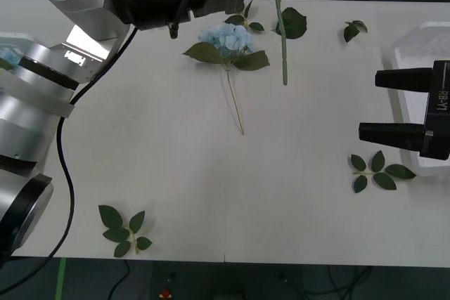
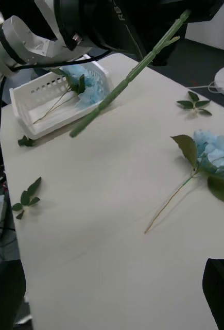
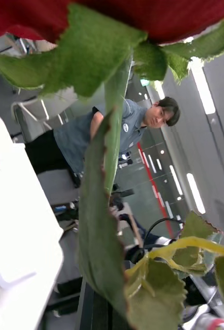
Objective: Place the red flowers into the right box and the blue flowers into the left box. If a person shows an open palm, hand one flower to the person first, then continue sorting.
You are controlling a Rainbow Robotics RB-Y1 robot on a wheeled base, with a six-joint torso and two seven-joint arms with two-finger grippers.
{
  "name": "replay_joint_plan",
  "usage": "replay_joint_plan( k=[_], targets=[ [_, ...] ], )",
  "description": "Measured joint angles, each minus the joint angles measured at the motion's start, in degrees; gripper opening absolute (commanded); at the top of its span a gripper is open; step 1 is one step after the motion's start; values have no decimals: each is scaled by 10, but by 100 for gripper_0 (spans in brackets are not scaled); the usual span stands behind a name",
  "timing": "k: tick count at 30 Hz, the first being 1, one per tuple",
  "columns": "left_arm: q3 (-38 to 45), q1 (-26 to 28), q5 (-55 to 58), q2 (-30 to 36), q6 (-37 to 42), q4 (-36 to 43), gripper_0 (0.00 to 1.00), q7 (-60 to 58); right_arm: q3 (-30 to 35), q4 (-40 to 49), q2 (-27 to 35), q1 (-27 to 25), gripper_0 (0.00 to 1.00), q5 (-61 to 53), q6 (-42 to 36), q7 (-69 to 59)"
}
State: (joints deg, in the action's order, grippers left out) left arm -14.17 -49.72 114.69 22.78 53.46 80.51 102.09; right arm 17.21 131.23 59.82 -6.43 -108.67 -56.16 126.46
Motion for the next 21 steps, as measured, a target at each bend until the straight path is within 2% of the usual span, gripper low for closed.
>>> replay_joint_plan(
  k=[3, 5, 10, 15, 21],
  targets=[
    [-26, 0, 18, 0, -26, 0, 0, 20, 0, -17, 0, 3, 100, -23, -20, -137],
    [-42, 0, 36, 0, -40, 0, 0, 20, 0, -34, 0, 8, 100, -41, -29, -185],
    [-62, 0, 57, 0, -49, 0, 0, 26, 0, -65, 0, 28, 100, -53, -32, -203],
    [-64, 0, 58, 0, -49, 0, 0, 60, 0, -76, 0, 45, 100, -83, -32, -307],
    [-71, 0, 59, 3, -50, 0, 0, 86, -6, -82, -6, 72, 100, -91, -33, -321]
  ],
)
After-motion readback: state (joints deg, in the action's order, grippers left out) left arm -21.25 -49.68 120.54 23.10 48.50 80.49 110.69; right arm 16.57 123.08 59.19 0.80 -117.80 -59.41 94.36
